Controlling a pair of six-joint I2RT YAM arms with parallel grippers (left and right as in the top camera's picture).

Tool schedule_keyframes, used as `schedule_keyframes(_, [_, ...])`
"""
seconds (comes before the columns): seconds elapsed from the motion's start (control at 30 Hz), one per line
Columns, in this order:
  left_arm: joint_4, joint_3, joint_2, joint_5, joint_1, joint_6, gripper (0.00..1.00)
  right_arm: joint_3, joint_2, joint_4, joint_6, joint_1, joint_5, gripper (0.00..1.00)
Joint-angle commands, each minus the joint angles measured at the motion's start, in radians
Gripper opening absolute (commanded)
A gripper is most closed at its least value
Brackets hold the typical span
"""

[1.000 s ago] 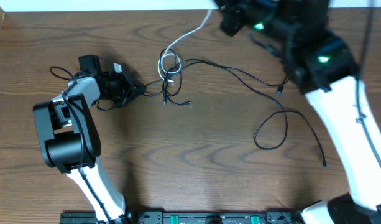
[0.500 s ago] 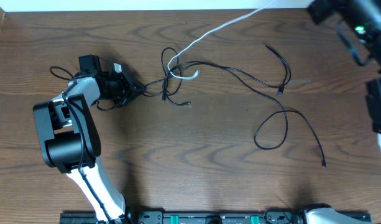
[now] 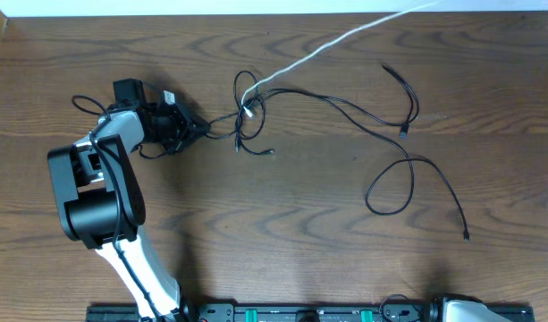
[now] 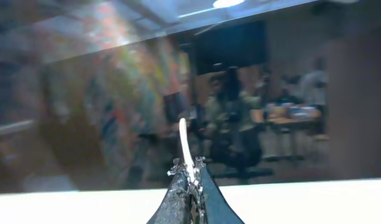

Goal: Untangle cables
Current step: 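Pull the white cable far up-right with the right gripper, stretching it out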

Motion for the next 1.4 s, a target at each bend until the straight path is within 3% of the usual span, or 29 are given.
schedule_keyframes(0.0, [-0.002,0.003,0.017,0.005,0.002,0.013,0.08,-0.002,-0.011,0.017,0.026,-0.068,0.138,0.01])
schedule_keyframes(0.17, [-0.002,0.003,0.017,0.005,0.002,0.013,0.08,-0.002,-0.013,0.000,0.026,-0.159,0.323,0.01])
schedule_keyframes(0.3, [-0.002,0.003,0.017,0.005,0.002,0.013,0.08,-0.002,-0.010,-0.055,0.010,-0.212,0.365,0.01])
schedule_keyframes(0.43, [-0.002,0.003,0.017,0.005,0.002,0.013,0.08,-0.002,-0.008,-0.140,-0.003,-0.237,0.313,0.01])
schedule_keyframes(0.67, [-0.002,0.003,0.017,0.005,0.002,0.013,0.08,-0.002,0.008,-0.274,-0.034,-0.278,0.610,0.01])
schedule_keyframes(0.87, [-0.002,0.003,0.017,0.005,0.002,0.013,0.08,-0.002,0.062,-0.463,-0.024,-0.279,0.647,0.01])
schedule_keyframes(1.1, [-0.002,0.003,0.017,0.005,0.002,0.013,0.08,-0.002,0.264,-0.689,0.011,-0.287,0.647,0.01])
schedule_keyframes(1.37, [-0.002,0.003,0.017,0.005,0.002,0.013,0.08,-0.002,0.565,-0.748,0.007,-0.364,0.646,0.01])
